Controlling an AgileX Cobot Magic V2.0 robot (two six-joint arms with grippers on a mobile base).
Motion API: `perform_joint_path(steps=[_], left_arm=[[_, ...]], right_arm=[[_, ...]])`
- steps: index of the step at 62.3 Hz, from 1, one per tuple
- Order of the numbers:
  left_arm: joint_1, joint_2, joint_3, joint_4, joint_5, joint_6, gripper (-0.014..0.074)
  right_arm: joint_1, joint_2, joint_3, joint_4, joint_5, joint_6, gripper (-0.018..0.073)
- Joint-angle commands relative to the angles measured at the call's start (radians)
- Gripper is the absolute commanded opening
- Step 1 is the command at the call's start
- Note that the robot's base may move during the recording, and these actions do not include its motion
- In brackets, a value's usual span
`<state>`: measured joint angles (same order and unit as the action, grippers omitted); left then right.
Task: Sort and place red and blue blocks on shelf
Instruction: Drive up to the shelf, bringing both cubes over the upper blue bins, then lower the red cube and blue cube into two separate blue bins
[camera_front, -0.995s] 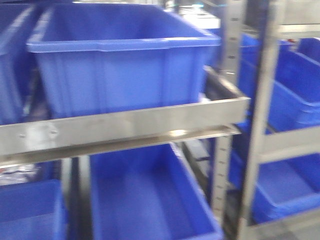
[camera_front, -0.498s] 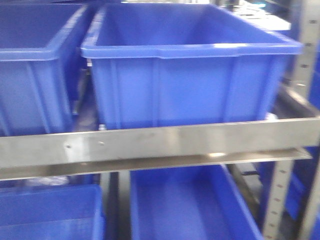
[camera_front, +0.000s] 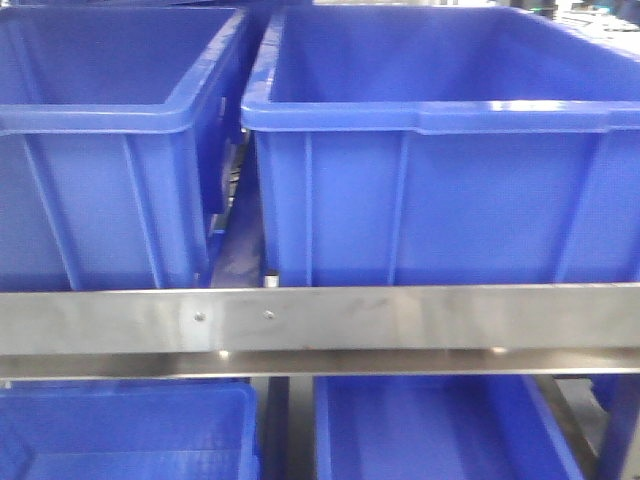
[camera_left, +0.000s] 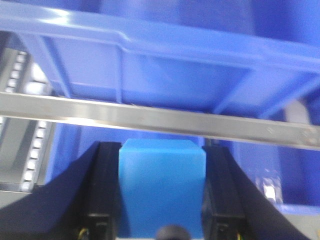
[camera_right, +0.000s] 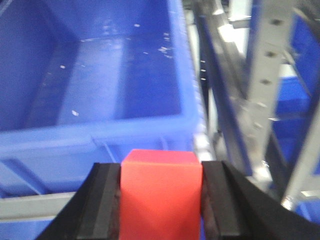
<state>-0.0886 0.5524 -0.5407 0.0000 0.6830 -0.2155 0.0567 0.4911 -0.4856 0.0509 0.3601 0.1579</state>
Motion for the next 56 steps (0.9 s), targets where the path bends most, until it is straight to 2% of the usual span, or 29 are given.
perform_joint_path(steps=[1, 56], left_arm=[[0.000, 0.002, -0.028, -0.007, -0.073, -0.008, 0.0125], [0.000, 0.002, -0.028, -0.007, -0.073, -0.008, 0.0125]], right_arm=[[-0.006, 0.000, -0.029, -0.011, -0.087, -0.003, 0.0049], [-0.006, 0.000, -0.029, -0.011, -0.087, -0.003, 0.0049]])
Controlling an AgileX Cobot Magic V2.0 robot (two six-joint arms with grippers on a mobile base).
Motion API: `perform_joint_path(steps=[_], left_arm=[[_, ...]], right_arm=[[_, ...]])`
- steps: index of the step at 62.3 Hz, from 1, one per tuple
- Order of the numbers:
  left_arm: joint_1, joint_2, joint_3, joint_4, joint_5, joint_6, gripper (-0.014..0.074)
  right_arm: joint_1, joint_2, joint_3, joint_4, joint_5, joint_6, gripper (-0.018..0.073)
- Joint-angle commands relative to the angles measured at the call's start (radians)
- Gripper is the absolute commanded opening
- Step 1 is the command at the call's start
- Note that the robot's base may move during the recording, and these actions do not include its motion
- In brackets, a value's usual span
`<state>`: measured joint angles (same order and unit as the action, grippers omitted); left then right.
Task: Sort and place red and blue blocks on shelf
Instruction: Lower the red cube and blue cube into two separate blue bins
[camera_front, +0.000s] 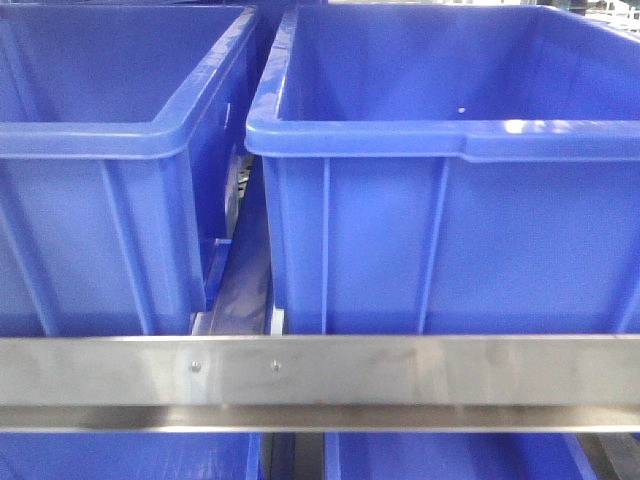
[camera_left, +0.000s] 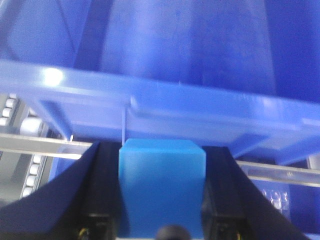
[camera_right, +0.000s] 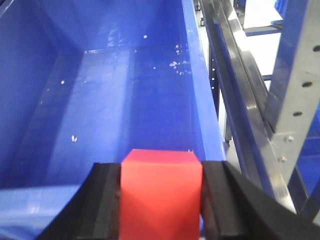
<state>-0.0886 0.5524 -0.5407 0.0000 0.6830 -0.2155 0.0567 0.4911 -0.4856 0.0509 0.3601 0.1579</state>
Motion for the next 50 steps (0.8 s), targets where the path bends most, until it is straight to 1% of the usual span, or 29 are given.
perform_joint_path(steps=[1, 50], left_arm=[[0.000, 0.002, -0.028, -0.007, -0.073, -0.008, 0.0125], [0.000, 0.002, -0.028, -0.007, -0.073, -0.008, 0.0125]], right_arm=[[-0.006, 0.000, -0.029, -0.011, -0.087, -0.003, 0.0049], [-0.006, 0.000, -0.029, -0.011, -0.087, -0.003, 0.0049]])
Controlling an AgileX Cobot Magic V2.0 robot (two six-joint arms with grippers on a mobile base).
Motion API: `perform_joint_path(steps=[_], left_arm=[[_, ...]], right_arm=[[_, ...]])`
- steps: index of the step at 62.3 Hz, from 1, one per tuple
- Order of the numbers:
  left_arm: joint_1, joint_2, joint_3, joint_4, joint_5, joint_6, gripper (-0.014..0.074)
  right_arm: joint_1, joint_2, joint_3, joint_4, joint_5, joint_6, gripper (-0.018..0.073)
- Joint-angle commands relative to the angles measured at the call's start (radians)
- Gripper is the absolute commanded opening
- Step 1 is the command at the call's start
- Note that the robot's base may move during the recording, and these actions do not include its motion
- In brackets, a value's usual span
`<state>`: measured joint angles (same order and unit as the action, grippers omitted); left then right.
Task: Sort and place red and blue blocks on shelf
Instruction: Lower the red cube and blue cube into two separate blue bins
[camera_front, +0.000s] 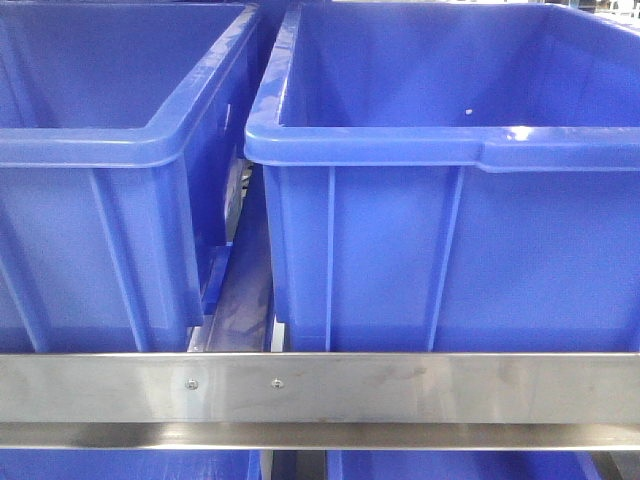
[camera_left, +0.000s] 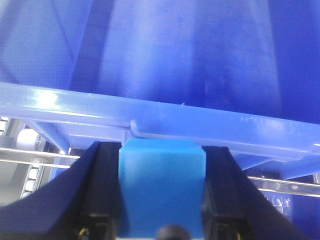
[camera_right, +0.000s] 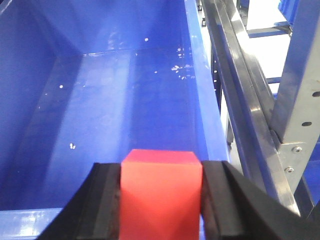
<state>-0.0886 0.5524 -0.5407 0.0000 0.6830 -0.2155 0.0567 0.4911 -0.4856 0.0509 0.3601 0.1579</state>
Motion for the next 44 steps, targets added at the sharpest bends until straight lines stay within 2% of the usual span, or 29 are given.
perform_joint_path(steps=[1, 44], left_arm=[[0.000, 0.002, -0.028, -0.007, -0.073, -0.008, 0.0125], [0.000, 0.002, -0.028, -0.007, -0.073, -0.008, 0.0125]], right_arm=[[-0.006, 0.000, -0.029, -0.011, -0.087, -0.003, 0.0049], [-0.006, 0.000, -0.029, -0.011, -0.087, -0.003, 0.0049]])
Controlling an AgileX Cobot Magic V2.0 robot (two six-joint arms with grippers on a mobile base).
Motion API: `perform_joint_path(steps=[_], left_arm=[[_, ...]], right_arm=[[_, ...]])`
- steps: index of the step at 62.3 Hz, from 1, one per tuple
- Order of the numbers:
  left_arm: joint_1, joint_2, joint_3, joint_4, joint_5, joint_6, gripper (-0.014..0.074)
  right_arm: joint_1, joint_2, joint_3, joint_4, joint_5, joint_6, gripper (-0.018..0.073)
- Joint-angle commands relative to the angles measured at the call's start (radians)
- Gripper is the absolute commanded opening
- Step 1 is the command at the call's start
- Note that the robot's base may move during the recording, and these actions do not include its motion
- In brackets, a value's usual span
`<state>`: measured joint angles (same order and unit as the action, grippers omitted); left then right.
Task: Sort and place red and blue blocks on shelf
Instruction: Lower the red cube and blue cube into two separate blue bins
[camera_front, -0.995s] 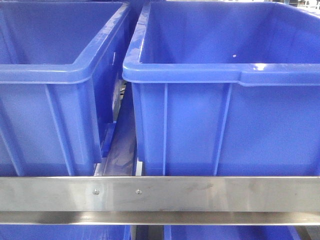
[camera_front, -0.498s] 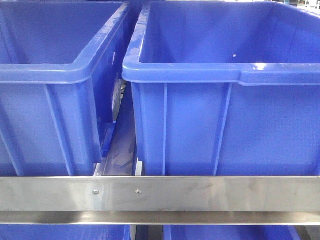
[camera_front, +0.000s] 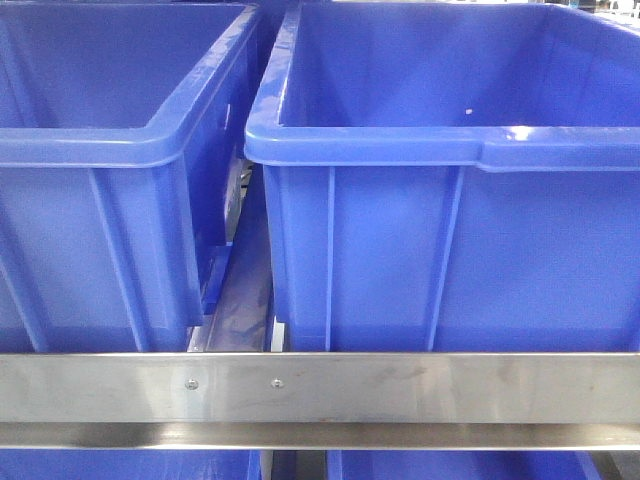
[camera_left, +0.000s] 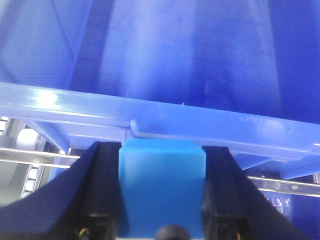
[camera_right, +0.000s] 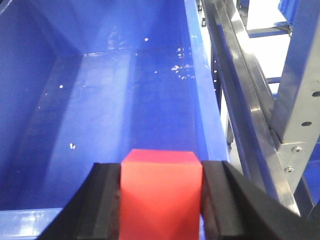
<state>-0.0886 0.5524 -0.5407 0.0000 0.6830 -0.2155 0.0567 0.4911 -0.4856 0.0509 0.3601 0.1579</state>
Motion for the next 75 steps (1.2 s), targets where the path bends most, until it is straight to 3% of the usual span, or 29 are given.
perform_joint_path(steps=[1, 75], left_arm=[[0.000, 0.002, -0.028, -0.007, -0.073, -0.008, 0.0125], [0.000, 0.002, -0.028, -0.020, -0.104, -0.008, 0.0125]], right_arm=[[-0.006, 0.000, -0.029, -0.011, -0.087, -0.003, 0.0049], [-0.006, 0.000, -0.029, -0.011, -0.087, -0.003, 0.0049]])
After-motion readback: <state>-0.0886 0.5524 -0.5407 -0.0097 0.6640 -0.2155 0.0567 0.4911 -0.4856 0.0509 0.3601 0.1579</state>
